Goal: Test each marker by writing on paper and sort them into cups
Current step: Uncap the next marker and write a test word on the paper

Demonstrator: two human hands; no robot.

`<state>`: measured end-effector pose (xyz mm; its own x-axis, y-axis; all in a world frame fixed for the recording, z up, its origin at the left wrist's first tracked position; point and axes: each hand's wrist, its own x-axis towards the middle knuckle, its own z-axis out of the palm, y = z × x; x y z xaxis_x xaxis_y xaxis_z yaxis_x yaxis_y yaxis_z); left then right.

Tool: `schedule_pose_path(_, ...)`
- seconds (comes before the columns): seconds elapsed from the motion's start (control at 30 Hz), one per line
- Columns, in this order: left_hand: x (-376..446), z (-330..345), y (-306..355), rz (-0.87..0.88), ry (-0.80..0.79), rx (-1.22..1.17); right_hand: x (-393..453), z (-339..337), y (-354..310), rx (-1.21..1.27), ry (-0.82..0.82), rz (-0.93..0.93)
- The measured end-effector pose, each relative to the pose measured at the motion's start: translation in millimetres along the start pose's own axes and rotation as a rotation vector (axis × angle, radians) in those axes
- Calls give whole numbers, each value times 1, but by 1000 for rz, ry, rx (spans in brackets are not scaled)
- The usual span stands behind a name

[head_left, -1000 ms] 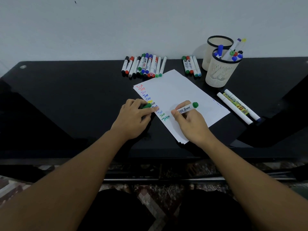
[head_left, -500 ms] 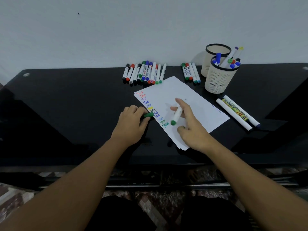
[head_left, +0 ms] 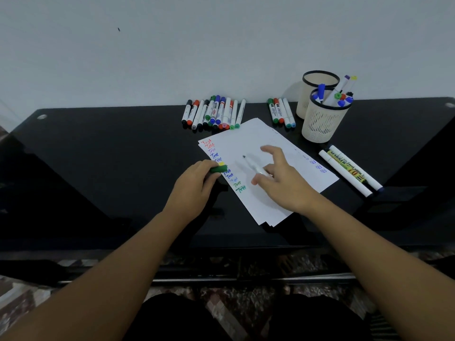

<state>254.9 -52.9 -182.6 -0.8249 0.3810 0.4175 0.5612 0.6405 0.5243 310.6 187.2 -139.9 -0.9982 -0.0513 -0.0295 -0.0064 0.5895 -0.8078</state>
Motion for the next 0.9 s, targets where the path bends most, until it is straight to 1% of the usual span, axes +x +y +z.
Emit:
schedule_pose_path(0.07,0,-3,0,-3,13,-30,3,-2,0,-152,-2,-18)
schedule_pose_path(0.13,1,-5,2,14,-8,-37,5,-5,0,-215,-2,-70)
schedule_pose_path(0.27,3,-4,9,32,-25,-58,6,-9,1,-266,-16,-142)
schedule_pose_path(0.5,6,-4,17,86,-56,-46,6,-10,2,-322,-39,-168)
schedule_pose_path(0.63,8,-5,23,117,-86,-57,8,-8,-4,-368,-104,-207)
schedule_pose_path(0.77,12,-10,26,58,-115,-110,11,-5,-11,-455,-161,-242)
schedule_pose_path(0.9,15,-13,31,-39,-141,-178,11,-3,-15,-443,-216,-286)
